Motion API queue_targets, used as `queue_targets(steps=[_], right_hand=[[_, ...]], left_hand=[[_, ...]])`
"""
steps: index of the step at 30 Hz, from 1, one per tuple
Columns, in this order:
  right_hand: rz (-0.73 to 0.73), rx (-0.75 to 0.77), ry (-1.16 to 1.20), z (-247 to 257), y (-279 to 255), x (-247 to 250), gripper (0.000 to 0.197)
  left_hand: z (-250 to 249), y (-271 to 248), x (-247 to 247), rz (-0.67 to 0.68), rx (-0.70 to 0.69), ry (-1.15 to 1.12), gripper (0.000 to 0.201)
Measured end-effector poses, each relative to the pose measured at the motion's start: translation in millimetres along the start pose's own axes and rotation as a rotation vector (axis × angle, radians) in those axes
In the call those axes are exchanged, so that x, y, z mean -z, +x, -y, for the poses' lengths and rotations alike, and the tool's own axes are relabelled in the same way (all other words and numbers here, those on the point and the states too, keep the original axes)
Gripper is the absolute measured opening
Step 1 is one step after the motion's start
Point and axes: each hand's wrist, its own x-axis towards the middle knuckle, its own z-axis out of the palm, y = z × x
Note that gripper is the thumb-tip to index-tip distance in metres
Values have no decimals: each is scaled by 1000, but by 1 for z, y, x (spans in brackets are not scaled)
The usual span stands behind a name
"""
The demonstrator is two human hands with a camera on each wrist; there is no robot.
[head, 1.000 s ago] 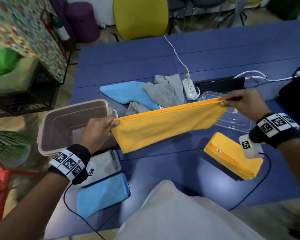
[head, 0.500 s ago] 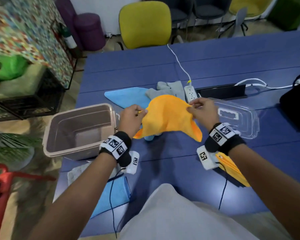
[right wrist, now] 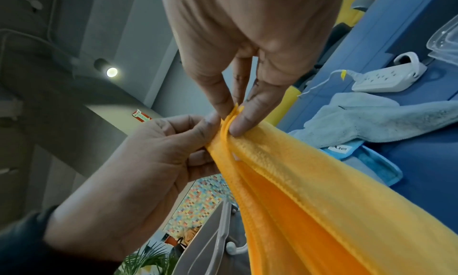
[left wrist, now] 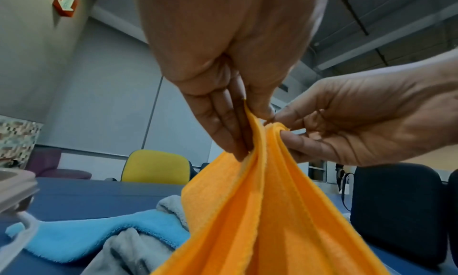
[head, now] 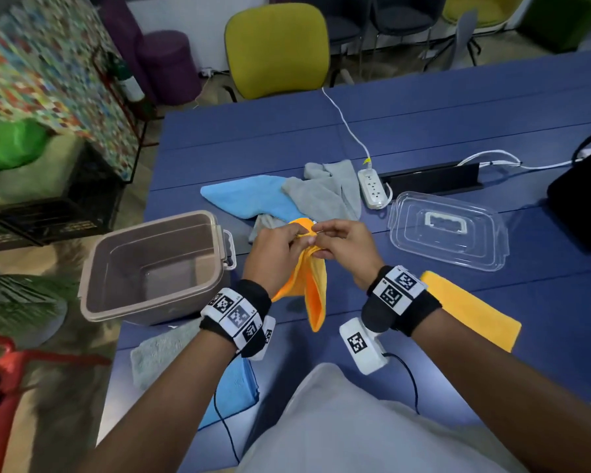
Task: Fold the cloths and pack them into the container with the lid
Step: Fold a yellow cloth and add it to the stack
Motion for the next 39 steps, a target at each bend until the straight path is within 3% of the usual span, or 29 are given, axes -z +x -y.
queue_targets(steps=[4,5,9,11,13,15,17,18,21,24,26,28,30,32,35,36,37,39], right_hand=[[137,-31,-87,4,-3,6,32],[175,30,-185,4,-3,10,37],[307,548,-848,6,12,32,64],[487,620,-1079,7,19,34,87],[625,517,-1325,6,22,32,104],[717,368,-1462,3,23,33,87],[709,298,-1408,5,22,43,37],[670,293,-1321,7,21,51,25],[528,296,-943,13,21,72,31],[485,311,-620,29,11,71,21],[496,373,-572,41,2,54,16],[497,444,-559,52,-3,37,17],[463,524,-539,62,-4,30,21],[439,544,-687,66,6,42,32],[481,298,-1403,55,27,84,34],[485,221,-1510,45,31,97,31],[471,198,-1502,35,34,108,30],[340,263,-1266,16,36,121,22]], left_hand=[[0,-6,9,104,40,137,46],[1,-7,11,105,19,180,42],[1,-15,20,116,-193,237,18],[-4,-18,25,151,-282,218,15],[-8,-19,31,169,-332,221,16],[-8,-20,40,177,-335,241,16],[-4,-22,51,168,-304,258,14],[0,-23,57,153,-279,263,14],[20,-26,72,138,-138,257,23],[32,-26,77,296,-35,266,62],[23,-22,68,376,-40,168,92],[5,-15,51,355,-28,-70,100],[-5,0,31,277,11,-276,77],[-5,12,20,216,3,-351,36],[12,22,15,116,-50,-232,22],[18,23,14,99,-62,-180,24],[25,23,13,98,-67,-134,24],[37,22,9,112,-52,-85,16]])
